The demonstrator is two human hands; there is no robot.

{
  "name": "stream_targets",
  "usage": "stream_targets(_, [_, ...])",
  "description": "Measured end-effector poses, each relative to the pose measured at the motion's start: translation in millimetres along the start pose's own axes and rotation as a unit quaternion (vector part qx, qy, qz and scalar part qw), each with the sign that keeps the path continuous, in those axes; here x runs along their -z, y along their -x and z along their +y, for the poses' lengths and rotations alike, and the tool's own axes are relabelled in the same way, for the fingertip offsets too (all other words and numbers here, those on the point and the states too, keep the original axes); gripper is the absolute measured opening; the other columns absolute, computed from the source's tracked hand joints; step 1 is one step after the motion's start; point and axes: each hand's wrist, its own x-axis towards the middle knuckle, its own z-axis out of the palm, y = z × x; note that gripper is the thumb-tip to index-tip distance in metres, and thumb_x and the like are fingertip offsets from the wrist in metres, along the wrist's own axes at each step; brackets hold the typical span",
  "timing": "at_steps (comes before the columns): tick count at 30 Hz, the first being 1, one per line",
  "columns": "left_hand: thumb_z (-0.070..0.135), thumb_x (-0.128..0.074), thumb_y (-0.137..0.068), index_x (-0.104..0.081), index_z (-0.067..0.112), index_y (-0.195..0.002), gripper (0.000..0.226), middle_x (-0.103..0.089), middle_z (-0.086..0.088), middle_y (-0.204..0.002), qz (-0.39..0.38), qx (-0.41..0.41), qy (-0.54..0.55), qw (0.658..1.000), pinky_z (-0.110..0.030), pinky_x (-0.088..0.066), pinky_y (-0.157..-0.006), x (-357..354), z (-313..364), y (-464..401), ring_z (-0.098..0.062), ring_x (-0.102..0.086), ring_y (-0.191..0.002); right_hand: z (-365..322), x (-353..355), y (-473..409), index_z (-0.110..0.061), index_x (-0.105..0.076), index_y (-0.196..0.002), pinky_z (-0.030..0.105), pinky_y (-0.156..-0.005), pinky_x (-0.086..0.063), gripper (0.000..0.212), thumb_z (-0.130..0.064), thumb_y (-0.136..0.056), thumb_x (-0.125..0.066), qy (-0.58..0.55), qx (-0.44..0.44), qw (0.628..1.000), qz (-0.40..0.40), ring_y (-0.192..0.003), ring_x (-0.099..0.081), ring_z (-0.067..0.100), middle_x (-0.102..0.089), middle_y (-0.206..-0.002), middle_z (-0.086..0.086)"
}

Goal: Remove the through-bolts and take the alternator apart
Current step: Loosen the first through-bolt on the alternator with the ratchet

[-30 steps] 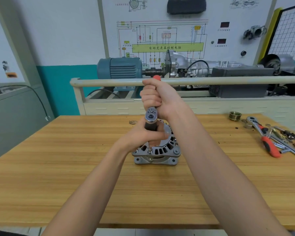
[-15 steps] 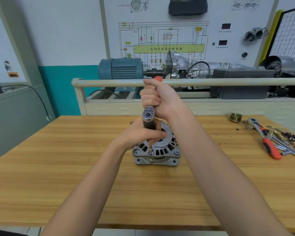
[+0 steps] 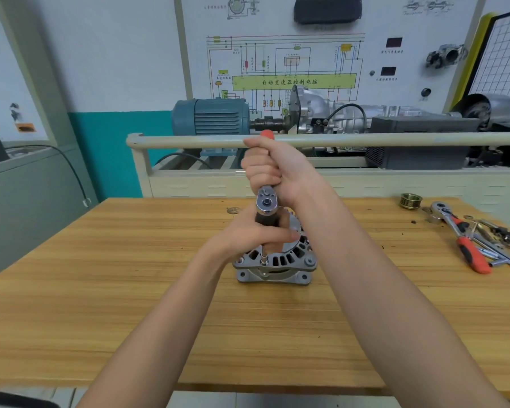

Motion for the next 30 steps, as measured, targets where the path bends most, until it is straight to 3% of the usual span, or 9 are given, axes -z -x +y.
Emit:
stream_targets(3, [0.009,-0.066,-0.07,-0.043,0.02,-0.047,0.035,-0.042,0.006,-0.044,0.062,0.031,-0.005,0.998,-0.018,-0.034,-0.046,-4,-1,-1,-0.007,-0.038,-0.041,3,-2,-1,-0.016,-0.034,-0.048,0.013,-0.023,-0.015,0.052,-0.02,-0.098,-0.045,-0.016,0.007,1.0,0.009,-0.023,-0.022,0.003,-0.025,-0.035,-0.007])
stream_targets(8, [-0.004,-0.058,-0.079,-0.042,0.013,-0.055,0.034,-0.041,0.006,-0.043,0.333,0.042,0.087,0.938,-0.023,-0.031,-0.045,-16,-4,-13,-0.007,-0.036,-0.036,9,-4,-6,-0.019,-0.032,-0.057,0.017,-0.025,-0.015,0.043,-0.019,-0.098,-0.045,-0.155,0.213,0.956,0.128,-0.024,-0.016,0.006,-0.021,-0.035,-0.009])
stream_targets(10, [-0.002,-0.062,-0.077,-0.045,0.016,-0.052,0.036,-0.043,0.006,-0.043,0.283,0.028,0.055,0.957,-0.022,-0.034,-0.046,-13,-7,-10,-0.008,-0.038,-0.038,7,-3,-3,-0.018,-0.033,-0.055,0.017,-0.025,-0.015,0.045,-0.019,-0.098,-0.045,-0.129,0.173,0.971,0.107,-0.024,-0.017,0.006,-0.021,-0.036,-0.008])
stream_targets(14, [0.01,-0.068,-0.069,-0.047,0.024,-0.043,0.036,-0.045,0.004,-0.045,0.044,0.014,-0.024,0.999,-0.02,-0.036,-0.05,0,0,2,-0.01,-0.04,-0.044,0,0,-2,-0.016,-0.033,-0.049,0.014,-0.024,-0.015,0.052,-0.021,-0.099,-0.043,-0.019,0.009,1.0,0.0,-0.023,-0.022,0.005,-0.024,-0.036,-0.006])
stream_targets(17, [0.013,-0.065,-0.066,-0.043,0.025,-0.039,0.037,-0.043,0.005,-0.043,0.088,0.027,-0.032,0.995,-0.021,-0.036,-0.049,-6,2,-1,-0.01,-0.04,-0.043,1,-2,-4,-0.016,-0.033,-0.048,0.013,-0.023,-0.014,0.052,-0.02,-0.099,-0.043,-0.02,-0.003,1.0,-0.005,-0.022,-0.022,0.004,-0.025,-0.035,-0.006])
stream_targets(21, [-0.007,-0.057,-0.077,-0.043,0.019,-0.046,0.043,-0.04,0.008,-0.038,0.263,0.02,0.05,0.963,-0.023,-0.033,-0.045,-18,-7,-9,-0.01,-0.037,-0.036,7,-1,-3,-0.018,-0.032,-0.056,0.015,-0.023,-0.015,0.045,-0.019,-0.098,-0.047,-0.134,0.155,0.975,0.083,-0.022,-0.018,0.004,-0.023,-0.034,-0.009])
stream_targets(24, [-0.007,-0.057,-0.077,-0.04,0.014,-0.053,0.036,-0.04,0.007,-0.04,0.325,0.014,0.034,0.945,-0.025,-0.032,-0.045,-25,-7,-13,-0.014,-0.036,-0.04,10,2,1,-0.018,-0.033,-0.057,0.016,-0.024,-0.016,0.043,-0.019,-0.098,-0.047,-0.136,0.201,0.964,0.104,-0.024,-0.018,0.004,-0.022,-0.035,-0.009])
stream_targets(26, [-0.005,-0.062,-0.074,-0.04,0.016,-0.049,0.04,-0.041,0.007,-0.041,0.28,0.012,0.021,0.96,-0.026,-0.034,-0.048,-23,-8,-11,-0.014,-0.038,-0.041,6,3,5,-0.018,-0.033,-0.054,0.016,-0.025,-0.016,0.046,-0.019,-0.098,-0.046,-0.108,0.16,0.978,0.078,-0.024,-0.018,0.004,-0.022,-0.036,-0.009])
stream_targets(30, [0.009,-0.067,-0.07,-0.045,0.025,-0.041,0.039,-0.043,0.008,-0.043,0.06,0.02,-0.005,0.998,-0.023,-0.038,-0.052,-8,0,-2,-0.01,-0.041,-0.044,-2,3,2,-0.016,-0.034,-0.047,0.014,-0.024,-0.014,0.054,-0.021,-0.099,-0.043,-0.024,0.022,0.999,-0.001,-0.024,-0.019,0.004,-0.024,-0.036,-0.007])
